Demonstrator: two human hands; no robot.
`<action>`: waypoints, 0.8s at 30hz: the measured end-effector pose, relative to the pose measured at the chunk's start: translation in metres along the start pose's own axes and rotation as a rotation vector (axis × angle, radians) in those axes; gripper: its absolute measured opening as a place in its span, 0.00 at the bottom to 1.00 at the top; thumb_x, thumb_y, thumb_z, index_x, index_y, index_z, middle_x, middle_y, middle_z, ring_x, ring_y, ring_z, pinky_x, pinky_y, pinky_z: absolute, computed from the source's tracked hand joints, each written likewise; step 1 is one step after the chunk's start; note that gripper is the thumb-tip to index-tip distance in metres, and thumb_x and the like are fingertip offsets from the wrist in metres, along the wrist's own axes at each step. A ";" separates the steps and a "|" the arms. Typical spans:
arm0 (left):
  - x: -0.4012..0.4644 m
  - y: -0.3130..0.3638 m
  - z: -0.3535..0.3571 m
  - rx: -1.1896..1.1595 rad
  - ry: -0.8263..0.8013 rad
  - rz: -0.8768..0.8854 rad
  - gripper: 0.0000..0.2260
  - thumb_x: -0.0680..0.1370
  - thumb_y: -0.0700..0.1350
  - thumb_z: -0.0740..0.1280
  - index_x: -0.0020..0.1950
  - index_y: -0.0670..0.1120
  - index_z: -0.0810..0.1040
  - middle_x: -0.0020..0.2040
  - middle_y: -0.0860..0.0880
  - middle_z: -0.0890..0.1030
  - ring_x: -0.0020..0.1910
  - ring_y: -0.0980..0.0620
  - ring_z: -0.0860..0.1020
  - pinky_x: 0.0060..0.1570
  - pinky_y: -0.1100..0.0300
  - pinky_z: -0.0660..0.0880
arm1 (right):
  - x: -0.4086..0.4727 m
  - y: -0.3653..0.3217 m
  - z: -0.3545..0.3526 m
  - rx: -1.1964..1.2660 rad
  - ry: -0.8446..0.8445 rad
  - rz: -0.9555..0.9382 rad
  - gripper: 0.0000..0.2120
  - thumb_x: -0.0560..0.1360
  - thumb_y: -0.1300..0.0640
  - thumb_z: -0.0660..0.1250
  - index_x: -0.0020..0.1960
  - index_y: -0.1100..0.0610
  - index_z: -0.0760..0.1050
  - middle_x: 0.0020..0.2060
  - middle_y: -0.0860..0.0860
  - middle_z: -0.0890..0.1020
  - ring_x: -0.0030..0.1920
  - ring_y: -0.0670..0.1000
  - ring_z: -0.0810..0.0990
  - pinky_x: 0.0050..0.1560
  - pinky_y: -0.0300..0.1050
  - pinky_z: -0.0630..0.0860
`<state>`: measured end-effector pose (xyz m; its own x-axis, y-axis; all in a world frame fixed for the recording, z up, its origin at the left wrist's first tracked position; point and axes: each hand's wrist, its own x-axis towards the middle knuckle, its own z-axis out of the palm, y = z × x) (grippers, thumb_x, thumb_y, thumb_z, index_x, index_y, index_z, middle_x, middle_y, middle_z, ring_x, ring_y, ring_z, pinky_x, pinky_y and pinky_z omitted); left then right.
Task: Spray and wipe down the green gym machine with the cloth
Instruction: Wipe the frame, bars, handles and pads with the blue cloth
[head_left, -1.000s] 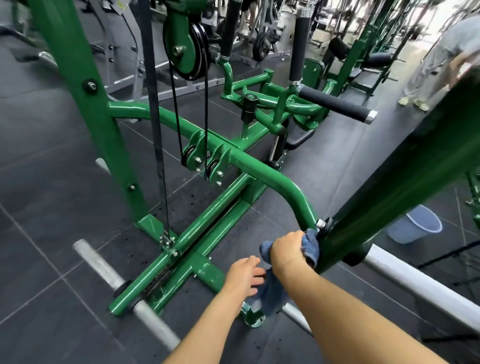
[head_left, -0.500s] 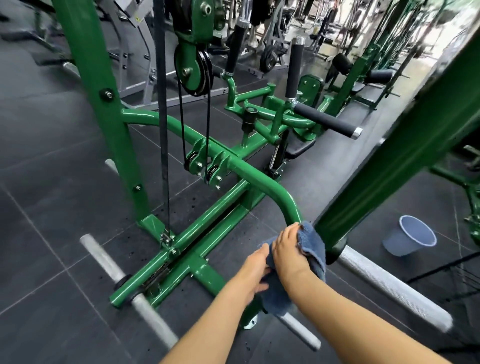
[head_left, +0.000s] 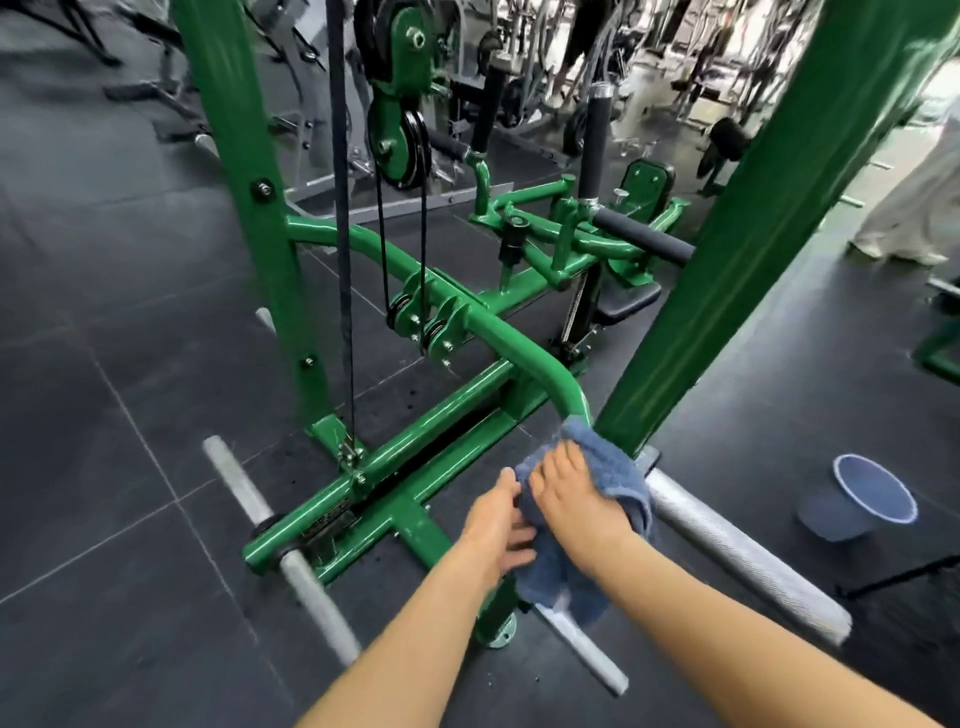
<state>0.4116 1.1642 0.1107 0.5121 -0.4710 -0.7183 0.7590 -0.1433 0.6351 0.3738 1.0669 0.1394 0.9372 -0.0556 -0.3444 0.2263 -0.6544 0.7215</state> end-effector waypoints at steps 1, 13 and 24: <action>-0.005 -0.010 -0.001 -0.030 -0.006 -0.039 0.23 0.81 0.61 0.53 0.68 0.47 0.71 0.60 0.43 0.76 0.58 0.43 0.75 0.53 0.49 0.73 | 0.000 -0.008 0.003 0.090 -0.004 -0.031 0.17 0.80 0.59 0.56 0.66 0.63 0.65 0.64 0.61 0.72 0.66 0.63 0.68 0.70 0.56 0.60; -0.022 -0.050 -0.022 -0.738 -0.037 0.057 0.29 0.70 0.65 0.69 0.62 0.47 0.79 0.58 0.44 0.82 0.58 0.45 0.80 0.62 0.45 0.73 | -0.026 -0.056 -0.015 2.023 0.125 0.346 0.22 0.72 0.60 0.70 0.63 0.49 0.71 0.52 0.46 0.80 0.49 0.42 0.79 0.43 0.29 0.73; -0.042 -0.014 -0.018 -0.603 -0.028 0.194 0.26 0.76 0.60 0.63 0.58 0.38 0.79 0.50 0.37 0.84 0.47 0.41 0.83 0.52 0.49 0.77 | -0.042 -0.028 -0.020 2.230 0.081 0.216 0.46 0.58 0.38 0.78 0.71 0.50 0.64 0.59 0.46 0.80 0.55 0.44 0.81 0.58 0.44 0.78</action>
<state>0.3869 1.2018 0.1273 0.6585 -0.4626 -0.5936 0.7507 0.4584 0.4757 0.3340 1.1024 0.1459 0.9176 -0.2383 -0.3181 -0.3645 -0.1854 -0.9125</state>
